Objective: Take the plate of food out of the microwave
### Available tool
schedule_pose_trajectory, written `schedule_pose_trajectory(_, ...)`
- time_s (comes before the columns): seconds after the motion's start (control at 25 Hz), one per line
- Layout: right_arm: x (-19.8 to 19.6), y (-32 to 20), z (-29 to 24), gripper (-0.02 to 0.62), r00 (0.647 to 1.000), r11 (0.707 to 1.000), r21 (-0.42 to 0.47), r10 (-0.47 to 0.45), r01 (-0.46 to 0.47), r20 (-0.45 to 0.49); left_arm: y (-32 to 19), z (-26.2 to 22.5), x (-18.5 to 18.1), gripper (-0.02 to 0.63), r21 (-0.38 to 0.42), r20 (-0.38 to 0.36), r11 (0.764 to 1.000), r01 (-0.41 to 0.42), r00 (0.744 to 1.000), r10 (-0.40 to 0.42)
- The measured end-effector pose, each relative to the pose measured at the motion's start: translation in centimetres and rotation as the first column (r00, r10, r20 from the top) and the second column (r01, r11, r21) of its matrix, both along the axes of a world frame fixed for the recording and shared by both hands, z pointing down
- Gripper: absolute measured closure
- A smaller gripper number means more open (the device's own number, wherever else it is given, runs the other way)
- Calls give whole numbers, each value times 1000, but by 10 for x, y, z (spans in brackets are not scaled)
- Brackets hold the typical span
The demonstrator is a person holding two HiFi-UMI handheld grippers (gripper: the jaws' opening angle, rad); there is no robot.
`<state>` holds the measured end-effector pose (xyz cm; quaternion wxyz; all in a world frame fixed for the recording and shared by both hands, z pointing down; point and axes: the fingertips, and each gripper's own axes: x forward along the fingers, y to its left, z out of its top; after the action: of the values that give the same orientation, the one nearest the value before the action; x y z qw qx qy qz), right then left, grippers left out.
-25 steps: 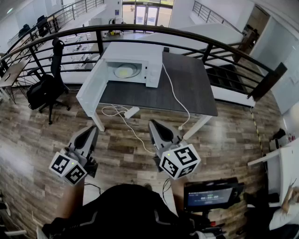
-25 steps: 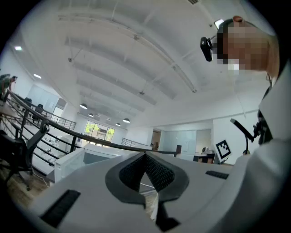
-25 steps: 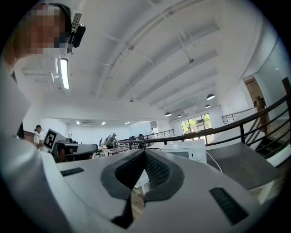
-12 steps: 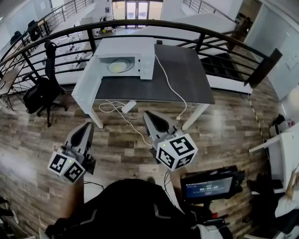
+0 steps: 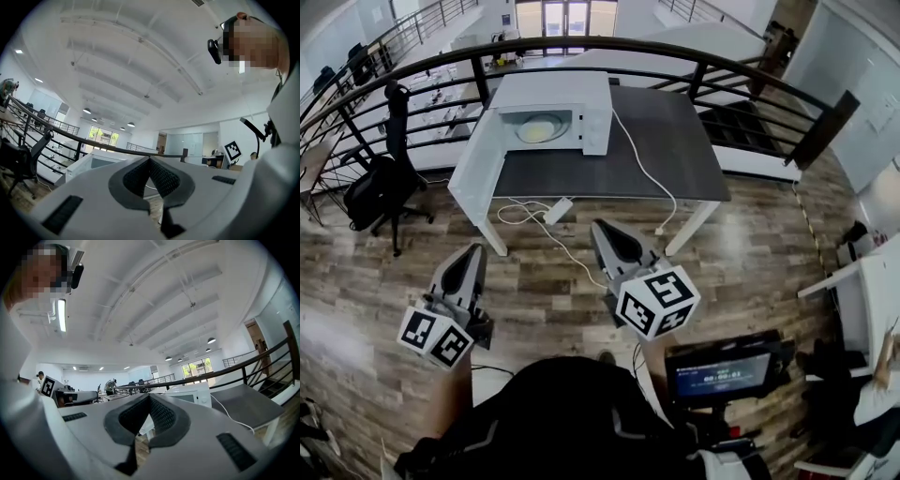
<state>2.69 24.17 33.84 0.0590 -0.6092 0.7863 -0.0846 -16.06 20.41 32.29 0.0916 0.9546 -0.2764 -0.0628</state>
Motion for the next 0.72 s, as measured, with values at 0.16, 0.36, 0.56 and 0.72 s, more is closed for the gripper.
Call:
schedule_pose_trajectory(0.16, -15, 1, 0, 604, 1000, 1000, -4, 10, -11, -6, -1, 2, -10, 603, 12, -3, 999, -36, 999, 36)
schedule_pose_trajectory(0.36, -33, -3, 6, 604, 999, 999, -16, 39, -40, -18, -6, 10, -27, 604, 15, 4, 997, -71, 997, 71)
schedule_pose_trajectory(0.56, -56, -1, 19, 604, 999, 998, -52, 33, -36, -43, -12, 20, -39, 604, -30, -63, 996, -86, 994, 84)
schedule_pose_trajectory(0.72, -52, -5, 19, 604, 997, 996, -60, 59, -62, -48, -13, 22, -36, 603, -11, -54, 994, -106, 993, 106)
